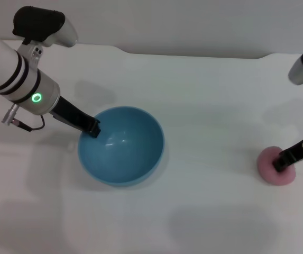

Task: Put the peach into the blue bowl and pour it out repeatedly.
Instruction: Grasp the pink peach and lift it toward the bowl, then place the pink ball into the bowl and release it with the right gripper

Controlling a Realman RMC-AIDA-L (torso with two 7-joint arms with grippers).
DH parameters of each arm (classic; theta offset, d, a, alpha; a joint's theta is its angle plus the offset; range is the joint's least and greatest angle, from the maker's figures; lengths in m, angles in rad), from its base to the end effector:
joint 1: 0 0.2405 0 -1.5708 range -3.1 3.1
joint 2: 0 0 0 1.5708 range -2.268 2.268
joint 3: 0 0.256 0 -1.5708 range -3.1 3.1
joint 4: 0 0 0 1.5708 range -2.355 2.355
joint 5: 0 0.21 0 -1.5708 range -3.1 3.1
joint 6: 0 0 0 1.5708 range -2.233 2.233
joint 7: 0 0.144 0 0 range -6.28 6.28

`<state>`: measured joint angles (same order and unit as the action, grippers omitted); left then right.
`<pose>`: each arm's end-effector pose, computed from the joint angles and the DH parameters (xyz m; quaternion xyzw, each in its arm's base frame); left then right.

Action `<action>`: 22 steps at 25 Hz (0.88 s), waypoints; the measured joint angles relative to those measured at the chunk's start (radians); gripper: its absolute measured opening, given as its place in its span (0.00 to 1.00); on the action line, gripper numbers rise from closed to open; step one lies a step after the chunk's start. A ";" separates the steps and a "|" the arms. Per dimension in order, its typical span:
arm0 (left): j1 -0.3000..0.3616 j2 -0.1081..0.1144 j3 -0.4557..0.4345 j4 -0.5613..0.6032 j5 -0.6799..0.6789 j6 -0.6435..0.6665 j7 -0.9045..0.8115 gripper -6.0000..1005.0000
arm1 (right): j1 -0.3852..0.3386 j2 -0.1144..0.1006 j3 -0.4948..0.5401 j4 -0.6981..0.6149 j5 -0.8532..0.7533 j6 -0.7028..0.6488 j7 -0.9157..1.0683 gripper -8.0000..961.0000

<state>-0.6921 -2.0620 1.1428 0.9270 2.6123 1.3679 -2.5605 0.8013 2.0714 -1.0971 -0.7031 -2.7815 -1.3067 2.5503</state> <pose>-0.2441 0.3803 -0.0078 -0.8520 -0.4732 0.1313 0.1817 0.2627 0.3811 -0.0273 -0.8373 0.4731 -0.2111 0.1749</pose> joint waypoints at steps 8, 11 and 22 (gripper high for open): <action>-0.036 -0.008 0.112 0.000 0.000 -0.004 -0.072 0.00 | -0.024 -0.001 0.089 -0.132 0.118 -0.120 -0.132 0.19; -0.054 -0.014 0.168 0.002 -0.001 -0.012 -0.102 0.00 | -0.022 0.003 0.080 -0.210 0.180 -0.175 -0.172 0.16; -0.081 -0.015 0.287 0.012 -0.100 -0.040 -0.156 0.00 | -0.029 0.005 0.003 -0.413 0.597 -0.291 -0.259 0.07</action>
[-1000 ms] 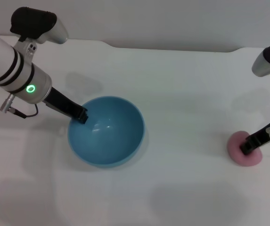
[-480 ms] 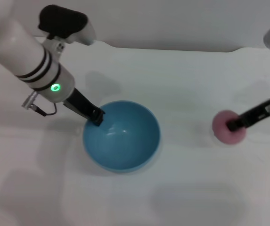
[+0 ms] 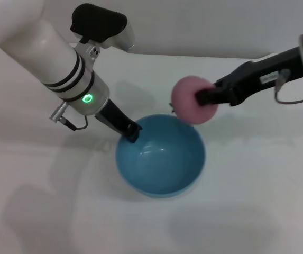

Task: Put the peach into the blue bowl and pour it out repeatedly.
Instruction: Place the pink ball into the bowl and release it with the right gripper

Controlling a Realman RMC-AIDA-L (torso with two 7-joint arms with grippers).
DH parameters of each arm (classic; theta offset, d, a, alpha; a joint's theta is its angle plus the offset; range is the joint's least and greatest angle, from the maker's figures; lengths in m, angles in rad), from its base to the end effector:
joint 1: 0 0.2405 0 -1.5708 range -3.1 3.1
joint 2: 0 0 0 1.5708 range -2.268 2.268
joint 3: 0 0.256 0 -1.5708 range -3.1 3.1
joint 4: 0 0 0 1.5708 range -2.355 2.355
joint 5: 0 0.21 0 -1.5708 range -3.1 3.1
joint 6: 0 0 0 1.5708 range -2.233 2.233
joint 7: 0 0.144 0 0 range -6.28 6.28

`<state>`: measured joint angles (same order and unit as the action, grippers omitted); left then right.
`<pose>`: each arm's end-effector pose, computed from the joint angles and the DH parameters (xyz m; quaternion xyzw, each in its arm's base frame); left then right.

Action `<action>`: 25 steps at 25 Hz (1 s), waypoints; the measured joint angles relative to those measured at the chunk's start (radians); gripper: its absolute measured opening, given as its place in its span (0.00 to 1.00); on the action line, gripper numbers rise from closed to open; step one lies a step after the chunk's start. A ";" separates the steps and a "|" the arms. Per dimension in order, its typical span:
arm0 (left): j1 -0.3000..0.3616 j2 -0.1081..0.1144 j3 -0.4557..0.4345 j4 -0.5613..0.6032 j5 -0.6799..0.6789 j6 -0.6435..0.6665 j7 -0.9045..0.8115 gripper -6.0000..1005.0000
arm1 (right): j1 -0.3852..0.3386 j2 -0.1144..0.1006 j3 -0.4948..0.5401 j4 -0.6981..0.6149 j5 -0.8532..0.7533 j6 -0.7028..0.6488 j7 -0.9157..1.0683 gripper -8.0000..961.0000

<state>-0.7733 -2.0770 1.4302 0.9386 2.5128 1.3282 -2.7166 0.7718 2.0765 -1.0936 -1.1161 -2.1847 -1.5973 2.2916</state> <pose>-0.1875 0.3797 -0.0531 -0.8794 -0.4224 0.1580 0.1528 0.1215 0.3781 0.0049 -0.9567 0.2835 0.0494 0.0445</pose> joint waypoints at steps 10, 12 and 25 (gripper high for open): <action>-0.014 0.002 0.014 0.027 -0.034 -0.010 0.020 0.00 | -0.001 0.001 -0.253 0.086 0.007 0.134 -0.001 0.06; -0.017 0.002 0.014 0.027 -0.050 -0.010 0.034 0.00 | 0.002 0.001 -0.284 0.098 0.007 0.145 0.002 0.08; -0.007 0.007 0.015 0.025 -0.069 -0.028 0.057 0.00 | -0.005 0.001 -0.302 0.087 0.009 0.144 0.027 0.34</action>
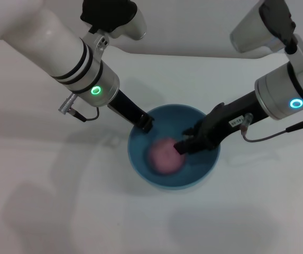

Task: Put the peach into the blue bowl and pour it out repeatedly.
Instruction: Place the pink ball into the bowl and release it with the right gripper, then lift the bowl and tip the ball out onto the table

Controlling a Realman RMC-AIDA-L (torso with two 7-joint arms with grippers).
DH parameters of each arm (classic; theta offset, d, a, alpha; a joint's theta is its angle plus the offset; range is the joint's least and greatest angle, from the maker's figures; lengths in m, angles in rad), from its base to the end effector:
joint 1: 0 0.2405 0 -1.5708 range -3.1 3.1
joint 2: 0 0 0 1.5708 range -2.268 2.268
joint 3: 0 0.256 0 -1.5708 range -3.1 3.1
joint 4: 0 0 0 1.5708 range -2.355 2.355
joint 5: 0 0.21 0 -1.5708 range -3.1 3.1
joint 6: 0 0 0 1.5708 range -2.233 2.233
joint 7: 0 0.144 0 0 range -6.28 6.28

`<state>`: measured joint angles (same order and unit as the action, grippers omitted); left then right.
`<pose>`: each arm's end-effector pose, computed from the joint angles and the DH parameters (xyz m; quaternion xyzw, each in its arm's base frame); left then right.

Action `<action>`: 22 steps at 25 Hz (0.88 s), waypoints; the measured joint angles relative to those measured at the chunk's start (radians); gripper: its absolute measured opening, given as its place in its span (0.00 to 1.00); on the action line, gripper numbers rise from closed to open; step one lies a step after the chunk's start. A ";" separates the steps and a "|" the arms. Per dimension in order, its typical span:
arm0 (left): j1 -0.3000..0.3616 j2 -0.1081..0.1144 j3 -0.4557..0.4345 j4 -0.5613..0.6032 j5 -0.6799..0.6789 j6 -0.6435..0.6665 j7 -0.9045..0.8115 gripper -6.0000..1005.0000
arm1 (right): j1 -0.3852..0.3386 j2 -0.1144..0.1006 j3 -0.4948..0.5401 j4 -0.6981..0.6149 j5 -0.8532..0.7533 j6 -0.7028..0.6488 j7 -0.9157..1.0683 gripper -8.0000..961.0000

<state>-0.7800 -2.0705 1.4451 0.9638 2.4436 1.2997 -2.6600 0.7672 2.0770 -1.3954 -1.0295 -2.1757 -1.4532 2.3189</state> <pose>-0.1707 0.3849 -0.0538 -0.9010 -0.3883 0.1263 0.1467 0.1290 0.3616 -0.0521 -0.9648 0.2597 -0.0373 0.0185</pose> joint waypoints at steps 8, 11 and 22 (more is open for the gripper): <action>0.025 0.002 -0.004 -0.009 -0.016 -0.091 0.025 0.00 | -0.047 -0.004 0.222 -0.006 0.006 0.007 0.092 0.43; 0.068 0.001 0.035 -0.028 -0.120 -0.242 0.058 0.00 | -0.117 -0.004 0.397 -0.005 0.052 0.007 0.103 0.44; 0.197 0.003 0.193 -0.030 -0.471 -0.648 0.283 0.00 | -0.302 -0.006 0.811 0.040 -0.090 -0.046 0.096 0.45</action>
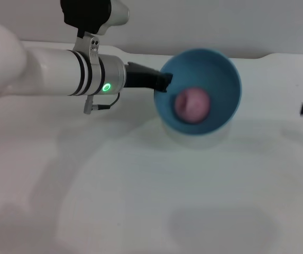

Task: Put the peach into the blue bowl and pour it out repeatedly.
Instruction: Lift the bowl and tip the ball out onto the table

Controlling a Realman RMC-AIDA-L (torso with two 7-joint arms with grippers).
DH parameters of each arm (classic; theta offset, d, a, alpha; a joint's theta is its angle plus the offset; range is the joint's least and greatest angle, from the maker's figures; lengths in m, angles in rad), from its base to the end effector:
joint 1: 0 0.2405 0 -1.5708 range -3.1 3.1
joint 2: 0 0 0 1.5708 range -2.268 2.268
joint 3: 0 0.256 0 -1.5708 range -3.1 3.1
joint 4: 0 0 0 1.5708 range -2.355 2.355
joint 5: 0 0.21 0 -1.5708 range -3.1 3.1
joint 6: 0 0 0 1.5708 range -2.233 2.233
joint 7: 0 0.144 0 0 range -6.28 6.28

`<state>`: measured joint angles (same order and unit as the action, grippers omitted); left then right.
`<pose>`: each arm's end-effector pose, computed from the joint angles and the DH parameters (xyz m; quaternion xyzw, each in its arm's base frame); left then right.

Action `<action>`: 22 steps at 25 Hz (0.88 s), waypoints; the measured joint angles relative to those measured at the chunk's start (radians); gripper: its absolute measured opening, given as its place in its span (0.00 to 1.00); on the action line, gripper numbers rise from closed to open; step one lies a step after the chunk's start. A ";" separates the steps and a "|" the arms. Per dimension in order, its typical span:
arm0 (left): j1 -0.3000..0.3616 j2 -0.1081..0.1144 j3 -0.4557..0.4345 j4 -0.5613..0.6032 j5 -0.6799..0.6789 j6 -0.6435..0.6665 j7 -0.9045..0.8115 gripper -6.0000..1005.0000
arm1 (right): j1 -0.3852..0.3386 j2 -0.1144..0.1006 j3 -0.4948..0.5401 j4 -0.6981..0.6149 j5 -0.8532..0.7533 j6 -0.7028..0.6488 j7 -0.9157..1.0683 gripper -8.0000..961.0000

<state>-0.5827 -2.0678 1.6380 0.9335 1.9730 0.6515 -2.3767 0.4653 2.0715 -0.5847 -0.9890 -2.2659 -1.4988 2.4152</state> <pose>-0.1824 0.4011 -0.0714 -0.8890 -0.3568 -0.1071 0.2662 0.3032 0.3376 0.0669 -0.7413 0.6164 0.1892 0.1865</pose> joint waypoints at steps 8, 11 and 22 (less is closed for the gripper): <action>0.064 -0.002 0.327 0.052 -0.087 -0.529 0.138 0.00 | -0.016 0.000 0.030 0.021 -0.121 -0.019 0.005 0.46; 0.081 -0.005 0.537 0.030 -0.053 -0.868 0.166 0.00 | -0.019 -0.001 0.050 0.025 -0.123 -0.029 0.003 0.46; 0.105 -0.011 0.956 -0.115 0.081 -1.570 0.374 0.00 | -0.029 -0.002 0.084 0.018 -0.125 -0.034 -0.002 0.48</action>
<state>-0.4781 -2.0786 2.5937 0.8189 2.0542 -0.9187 -2.0028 0.4366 2.0698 -0.5003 -0.9709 -2.3906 -1.5324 2.4130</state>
